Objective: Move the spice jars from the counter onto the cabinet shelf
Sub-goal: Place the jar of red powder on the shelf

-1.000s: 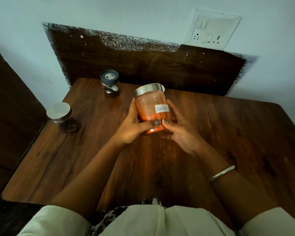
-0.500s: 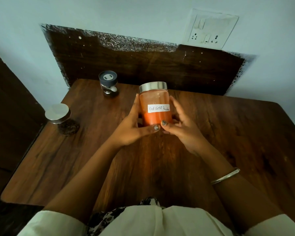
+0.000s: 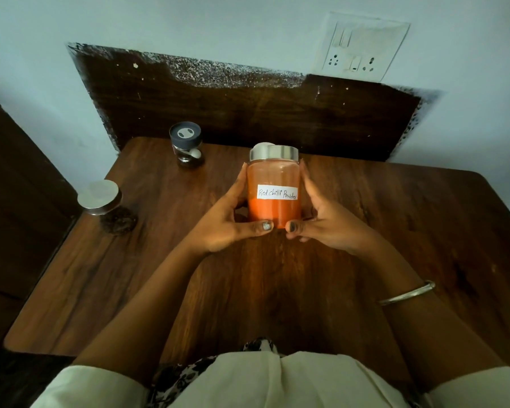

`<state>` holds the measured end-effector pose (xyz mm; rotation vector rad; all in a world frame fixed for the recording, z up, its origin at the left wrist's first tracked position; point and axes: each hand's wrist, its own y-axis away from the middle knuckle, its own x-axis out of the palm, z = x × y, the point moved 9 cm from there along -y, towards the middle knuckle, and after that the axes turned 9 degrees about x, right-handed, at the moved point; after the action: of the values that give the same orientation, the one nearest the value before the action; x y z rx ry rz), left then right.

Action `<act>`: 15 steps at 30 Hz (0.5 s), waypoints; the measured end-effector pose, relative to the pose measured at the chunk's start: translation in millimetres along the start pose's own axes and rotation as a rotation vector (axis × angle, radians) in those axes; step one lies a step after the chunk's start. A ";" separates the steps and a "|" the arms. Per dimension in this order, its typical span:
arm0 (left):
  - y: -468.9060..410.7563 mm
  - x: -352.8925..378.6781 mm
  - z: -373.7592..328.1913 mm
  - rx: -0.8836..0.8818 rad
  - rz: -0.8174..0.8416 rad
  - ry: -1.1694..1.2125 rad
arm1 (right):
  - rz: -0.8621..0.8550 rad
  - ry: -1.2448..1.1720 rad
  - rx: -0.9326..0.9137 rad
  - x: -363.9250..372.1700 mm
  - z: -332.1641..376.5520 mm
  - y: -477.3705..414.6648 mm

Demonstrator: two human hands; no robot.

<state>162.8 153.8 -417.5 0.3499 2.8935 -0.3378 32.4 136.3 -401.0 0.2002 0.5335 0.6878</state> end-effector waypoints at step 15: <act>2.6 -6.0 -10.6 0.103 0.086 -0.247 | 0.019 0.023 -0.027 3.4 2.6 4.3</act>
<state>167.3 157.6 -406.5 0.4161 2.6175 -0.4810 33.6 141.7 -398.6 0.1732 0.5444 0.7164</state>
